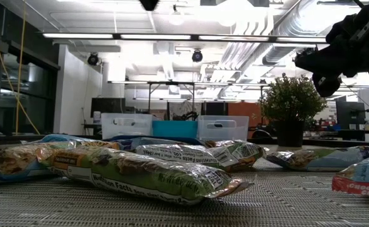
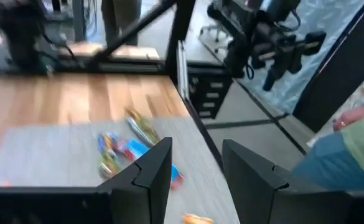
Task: Pick and place Granola Bars by type
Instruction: Put the red granola bar into the left transparent bin
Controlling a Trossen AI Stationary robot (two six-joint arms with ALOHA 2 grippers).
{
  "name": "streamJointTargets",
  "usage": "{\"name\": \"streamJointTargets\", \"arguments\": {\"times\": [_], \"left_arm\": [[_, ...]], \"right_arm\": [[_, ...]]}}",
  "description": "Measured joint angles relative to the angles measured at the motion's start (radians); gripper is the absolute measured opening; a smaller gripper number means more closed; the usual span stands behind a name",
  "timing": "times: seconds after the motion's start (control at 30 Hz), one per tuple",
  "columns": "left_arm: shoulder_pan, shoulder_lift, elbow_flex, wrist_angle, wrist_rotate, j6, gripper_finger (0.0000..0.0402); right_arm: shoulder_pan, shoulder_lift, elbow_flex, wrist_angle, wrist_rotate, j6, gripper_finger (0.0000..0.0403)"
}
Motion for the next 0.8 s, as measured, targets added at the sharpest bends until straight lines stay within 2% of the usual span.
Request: {"name": "streamJointTargets", "arguments": {"times": [0.17, 0.4, 0.63, 0.8], "left_arm": [[-0.101, 0.005, 0.086, -0.225, -0.141, -0.112, 0.0140], [-0.172, 0.075, 0.378, -0.637, -0.389, -0.185, 0.0140], [-0.178, 0.282, 0.731, -0.810, -0.557, -0.284, 0.0140], [-0.172, 0.476, 0.987, -0.981, -0.603, -0.392, 0.0140]], "right_arm": [[0.000, 0.000, 0.000, 0.000, 0.000, 0.000, 0.0000], [0.000, 0.000, 0.000, 0.000, 0.000, 0.000, 0.0000], [0.000, 0.001, 0.000, 0.000, 0.000, 0.000, 0.0000], [0.000, 0.009, 0.000, 0.000, 0.000, 0.000, 0.0000]]}}
